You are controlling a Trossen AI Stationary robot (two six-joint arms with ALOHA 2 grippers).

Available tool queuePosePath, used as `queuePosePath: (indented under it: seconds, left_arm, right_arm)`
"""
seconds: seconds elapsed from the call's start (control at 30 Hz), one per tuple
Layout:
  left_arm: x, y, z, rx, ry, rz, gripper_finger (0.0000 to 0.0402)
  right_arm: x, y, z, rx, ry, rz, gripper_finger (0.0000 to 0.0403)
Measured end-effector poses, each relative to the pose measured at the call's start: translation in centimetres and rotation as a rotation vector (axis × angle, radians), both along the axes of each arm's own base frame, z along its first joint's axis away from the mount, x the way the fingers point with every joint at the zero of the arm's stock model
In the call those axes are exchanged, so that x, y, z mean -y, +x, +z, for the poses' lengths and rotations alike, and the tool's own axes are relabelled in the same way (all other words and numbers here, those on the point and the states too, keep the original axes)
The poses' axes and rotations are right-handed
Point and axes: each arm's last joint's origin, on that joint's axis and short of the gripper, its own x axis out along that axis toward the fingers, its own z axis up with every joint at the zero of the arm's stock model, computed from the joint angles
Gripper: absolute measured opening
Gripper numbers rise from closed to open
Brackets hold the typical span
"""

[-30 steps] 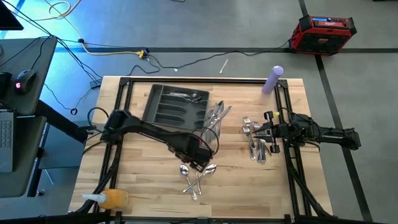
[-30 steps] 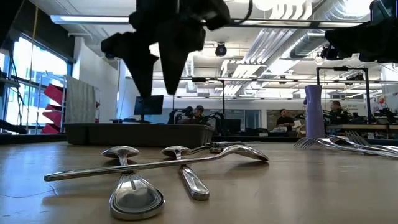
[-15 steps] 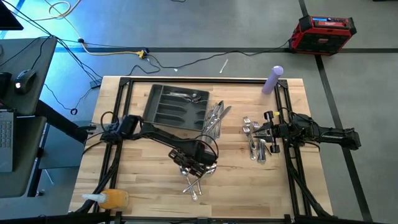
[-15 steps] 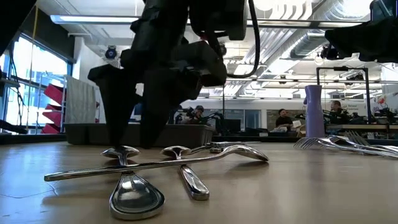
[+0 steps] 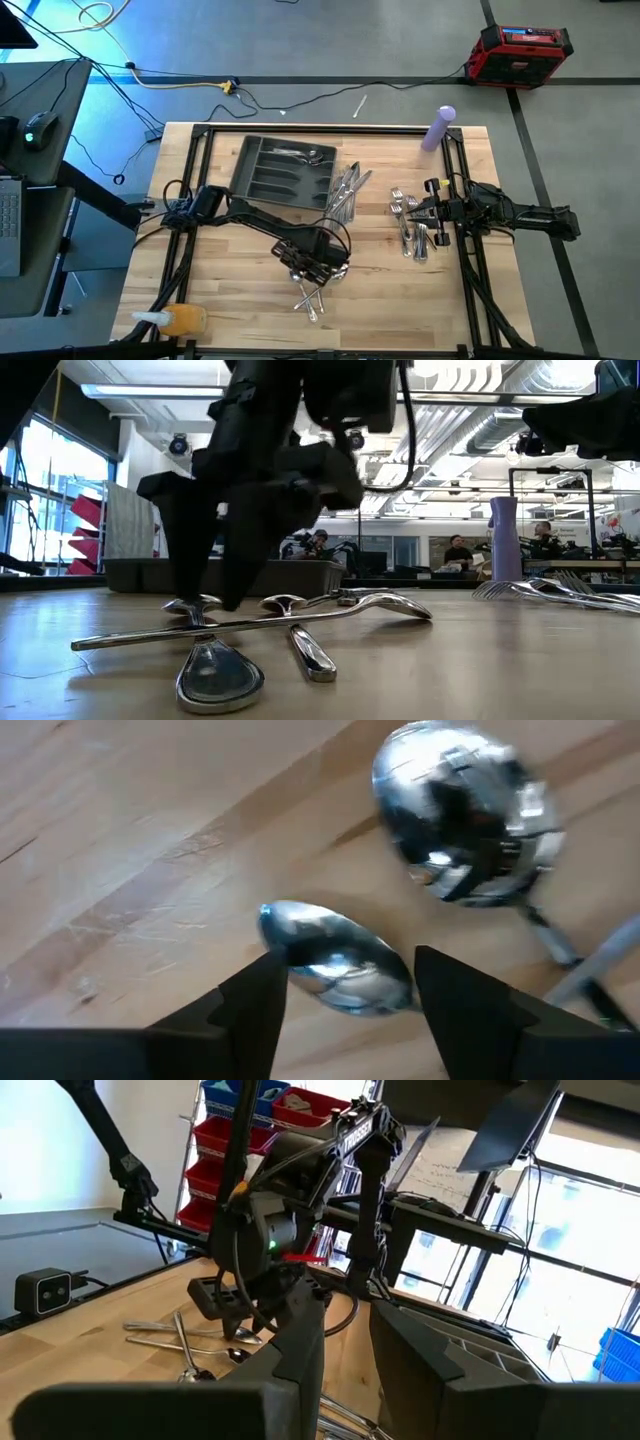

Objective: Sort silverware
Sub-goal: Put the silver spoon into the organizing bin

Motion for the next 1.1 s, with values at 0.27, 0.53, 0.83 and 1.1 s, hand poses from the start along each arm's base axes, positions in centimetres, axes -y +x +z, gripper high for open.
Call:
queuePosePath:
  seconds: [0.27,0.53,0.83,1.1]
  left_arm:
    - [0.0,-0.9,-0.7,-0.049,0.012,-0.006,0.0135]
    - [-0.2,-1.0,-0.8,-0.032,0.062,-0.097,0.0052]
    - [0.0,-0.2,0.6,0.013,0.049,-0.216,0.001]
    - [2.7,-0.1,1.9,0.071,-0.03,-0.287,0.0109]
  right_arm:
    - [0.0,0.0,0.0,0.0,0.0,0.0,0.0073]
    - [0.0,0.0,0.0,0.0,0.0,0.0,0.0073]
    - [0.0,0.0,0.0,0.0,0.0,0.0,0.0073]
    - [0.0,0.0,0.0,0.0,0.0,0.0,0.0073]
